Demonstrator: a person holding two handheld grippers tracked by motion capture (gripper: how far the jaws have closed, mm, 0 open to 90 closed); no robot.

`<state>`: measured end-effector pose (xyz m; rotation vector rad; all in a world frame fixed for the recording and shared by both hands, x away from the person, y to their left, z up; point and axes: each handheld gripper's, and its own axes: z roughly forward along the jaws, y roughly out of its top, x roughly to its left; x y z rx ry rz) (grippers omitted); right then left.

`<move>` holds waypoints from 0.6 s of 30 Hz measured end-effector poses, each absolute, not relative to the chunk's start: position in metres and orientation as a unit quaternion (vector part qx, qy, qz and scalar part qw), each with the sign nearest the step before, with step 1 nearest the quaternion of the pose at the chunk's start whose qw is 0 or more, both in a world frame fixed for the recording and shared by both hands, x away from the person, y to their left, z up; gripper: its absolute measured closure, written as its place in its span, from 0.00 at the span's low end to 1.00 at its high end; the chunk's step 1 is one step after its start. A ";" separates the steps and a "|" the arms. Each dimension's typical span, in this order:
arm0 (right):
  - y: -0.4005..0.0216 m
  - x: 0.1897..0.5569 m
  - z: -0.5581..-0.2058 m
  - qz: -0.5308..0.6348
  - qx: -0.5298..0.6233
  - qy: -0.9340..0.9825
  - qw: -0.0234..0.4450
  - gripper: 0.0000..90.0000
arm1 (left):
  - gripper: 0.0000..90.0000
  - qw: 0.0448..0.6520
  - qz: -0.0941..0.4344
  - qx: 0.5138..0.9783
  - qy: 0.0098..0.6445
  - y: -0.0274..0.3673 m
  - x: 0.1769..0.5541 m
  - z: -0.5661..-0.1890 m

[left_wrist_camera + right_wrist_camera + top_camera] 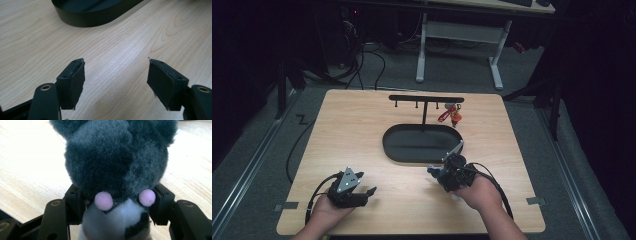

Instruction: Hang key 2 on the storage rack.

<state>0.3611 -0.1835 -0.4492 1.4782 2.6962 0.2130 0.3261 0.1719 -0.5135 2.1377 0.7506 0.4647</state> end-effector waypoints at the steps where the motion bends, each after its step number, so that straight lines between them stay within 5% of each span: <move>1: -0.184 0.362 -0.448 0.067 0.479 0.875 0.031 0.46 | 0.34 0.403 0.184 0.846 0.297 0.172 0.326 -0.514; 18: -0.186 0.371 -0.420 0.058 0.470 0.880 0.039 0.47 | 0.27 0.398 0.193 0.847 0.294 0.168 0.329 -0.514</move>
